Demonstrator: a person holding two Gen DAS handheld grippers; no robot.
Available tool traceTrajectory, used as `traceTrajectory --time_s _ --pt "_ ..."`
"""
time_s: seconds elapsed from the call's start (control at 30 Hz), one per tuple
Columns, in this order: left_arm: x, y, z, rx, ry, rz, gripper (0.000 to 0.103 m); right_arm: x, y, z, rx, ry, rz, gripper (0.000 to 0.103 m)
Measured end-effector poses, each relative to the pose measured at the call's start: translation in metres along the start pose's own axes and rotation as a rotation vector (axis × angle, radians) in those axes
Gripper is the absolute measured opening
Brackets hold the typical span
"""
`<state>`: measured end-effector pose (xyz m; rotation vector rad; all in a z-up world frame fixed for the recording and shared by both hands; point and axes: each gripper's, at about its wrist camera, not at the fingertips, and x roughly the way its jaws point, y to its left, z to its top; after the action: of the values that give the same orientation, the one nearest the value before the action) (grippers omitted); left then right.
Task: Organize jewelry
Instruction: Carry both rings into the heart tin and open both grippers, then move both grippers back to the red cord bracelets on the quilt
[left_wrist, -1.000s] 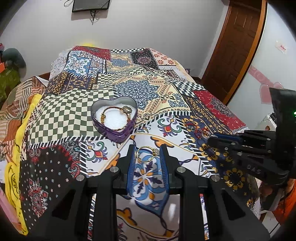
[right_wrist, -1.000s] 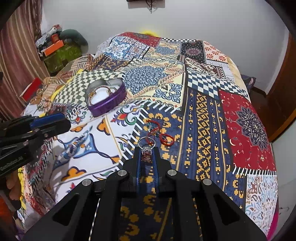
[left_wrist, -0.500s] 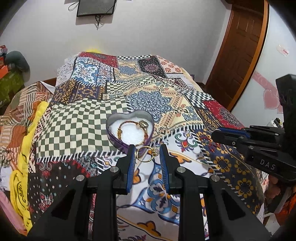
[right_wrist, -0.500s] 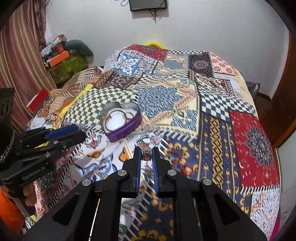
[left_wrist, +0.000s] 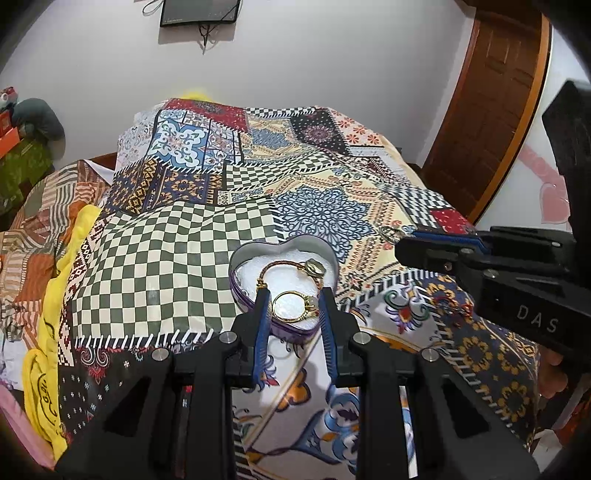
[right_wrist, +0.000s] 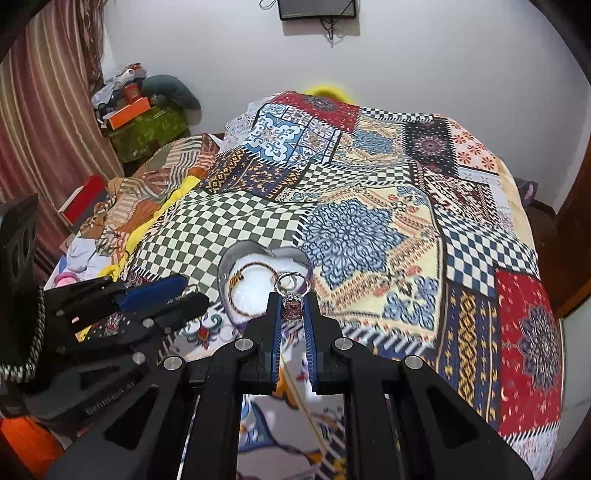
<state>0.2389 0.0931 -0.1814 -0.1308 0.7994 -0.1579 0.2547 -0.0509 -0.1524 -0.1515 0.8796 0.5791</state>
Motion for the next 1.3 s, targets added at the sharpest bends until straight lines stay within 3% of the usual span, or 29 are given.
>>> traceTrajectory --time_s 0.6,0.83,1.13,1.3 --pt "0.047 0.01 0.009 -0.016 0.07 0.023 0.025 0.054 0.005 0.029 -0.035 0.134 0.088 0.01" --pt "0.053 0.009 0.008 0.003 0.075 0.018 0.025 0.066 0.002 0.034 -0.007 0.163 0.135 0.011" --pt "0.048 0.011 0.004 -0.005 0.068 0.045 0.025 0.065 0.002 0.03 -0.003 0.181 0.132 0.011" --pt "0.036 0.013 0.005 -0.023 0.061 0.05 0.025 0.049 0.002 0.027 -0.021 0.145 0.093 0.022"
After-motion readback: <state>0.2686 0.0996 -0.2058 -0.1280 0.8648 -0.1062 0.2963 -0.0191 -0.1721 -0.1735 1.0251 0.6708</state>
